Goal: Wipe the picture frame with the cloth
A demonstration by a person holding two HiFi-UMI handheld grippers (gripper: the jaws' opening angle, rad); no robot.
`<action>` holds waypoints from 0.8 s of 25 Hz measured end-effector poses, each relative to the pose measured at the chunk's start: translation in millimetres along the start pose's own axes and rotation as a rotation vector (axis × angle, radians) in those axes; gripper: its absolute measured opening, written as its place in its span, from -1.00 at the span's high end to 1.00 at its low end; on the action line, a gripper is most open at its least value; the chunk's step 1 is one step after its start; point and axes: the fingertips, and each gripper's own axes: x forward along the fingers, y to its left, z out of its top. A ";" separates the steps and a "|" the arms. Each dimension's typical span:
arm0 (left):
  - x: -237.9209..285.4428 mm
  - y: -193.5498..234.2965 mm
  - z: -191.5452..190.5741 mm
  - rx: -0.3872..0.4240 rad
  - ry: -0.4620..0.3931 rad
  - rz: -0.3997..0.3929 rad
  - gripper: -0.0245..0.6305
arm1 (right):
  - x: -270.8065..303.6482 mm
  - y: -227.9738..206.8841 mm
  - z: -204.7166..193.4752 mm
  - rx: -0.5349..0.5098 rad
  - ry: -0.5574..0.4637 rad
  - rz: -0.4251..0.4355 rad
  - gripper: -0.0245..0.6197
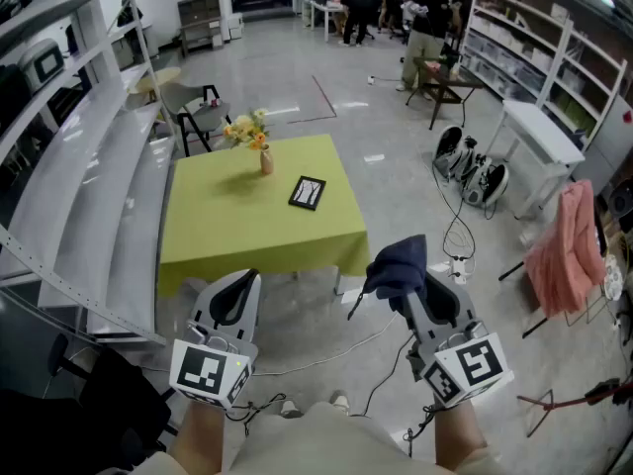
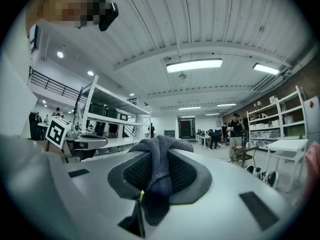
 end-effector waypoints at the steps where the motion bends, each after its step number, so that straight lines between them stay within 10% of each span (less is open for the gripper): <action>1: 0.0 -1.2 0.2 -0.001 0.000 0.001 0.90 | -1.0 -0.5 -0.8 0.004 0.001 0.001 0.65; 20: 21.1 -56.7 4.2 0.010 0.012 0.024 0.90 | -31.9 -46.2 -23.2 0.028 0.026 0.040 0.65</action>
